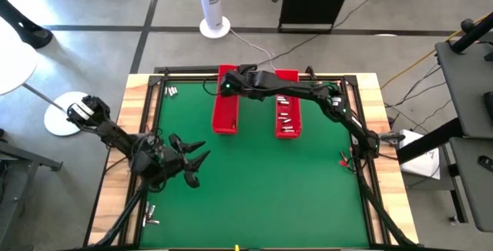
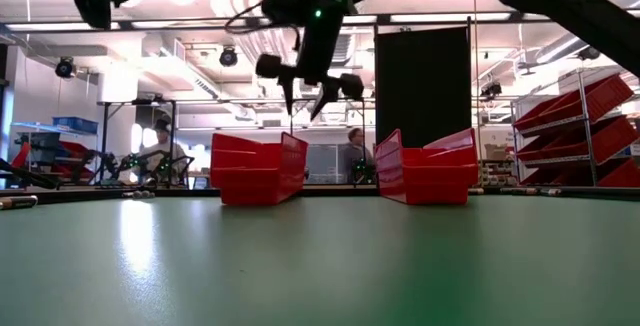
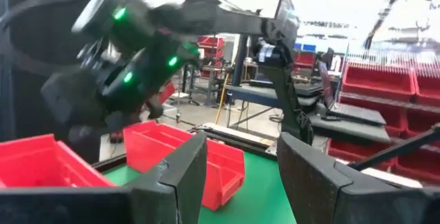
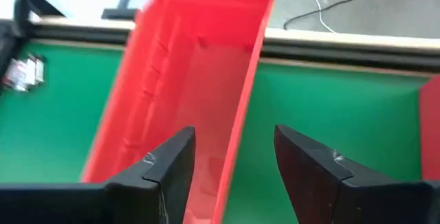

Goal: Sort batteries
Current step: Adjust the left red bin

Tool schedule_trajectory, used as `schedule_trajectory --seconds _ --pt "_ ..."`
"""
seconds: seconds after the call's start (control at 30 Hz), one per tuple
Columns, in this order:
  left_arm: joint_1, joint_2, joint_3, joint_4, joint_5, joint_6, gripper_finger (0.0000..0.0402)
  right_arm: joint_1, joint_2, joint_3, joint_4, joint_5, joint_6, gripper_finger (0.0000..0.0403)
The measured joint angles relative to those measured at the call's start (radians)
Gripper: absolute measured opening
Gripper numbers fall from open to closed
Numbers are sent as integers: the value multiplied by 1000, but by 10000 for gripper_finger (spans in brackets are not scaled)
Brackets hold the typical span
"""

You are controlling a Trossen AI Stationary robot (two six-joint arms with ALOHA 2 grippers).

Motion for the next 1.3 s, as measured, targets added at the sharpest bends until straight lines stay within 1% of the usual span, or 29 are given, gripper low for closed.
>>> schedule_trajectory --seconds 0.07,0.13,0.2,0.27,0.37,0.5,0.63,0.8,0.97,1.13,1.23,1.3 --pt "-2 0 26 -66 -12 3 158 7 19 -7 -6 -3 7 191" --pt "-7 0 58 -123 -48 5 158 14 33 -14 -38 -9 27 190" --pt "-23 0 89 -180 -129 13 158 20 46 -21 -61 -19 58 186" --pt "-48 0 123 -231 -221 33 158 26 51 -33 -60 -54 60 182" --pt "-88 0 166 -319 -299 52 158 37 52 -42 -59 -112 43 176" --pt "-121 0 219 -397 -308 55 158 59 52 -43 -94 -149 67 169" --pt "-142 0 254 -442 -311 45 158 87 52 -44 -110 -201 67 163" --pt "-174 0 272 -500 -311 -7 158 126 52 -44 -112 -211 50 159" --pt "-189 0 275 -500 -311 -17 158 156 52 -47 -158 -236 48 164" --pt "-189 0 277 -501 -311 -19 158 174 52 -54 -196 -235 47 156" --pt "-189 0 277 -501 -311 -20 158 177 52 -55 -181 -198 77 143" --pt "-188 0 275 -501 -311 -20 158 176 52 -55 -169 -194 86 130"
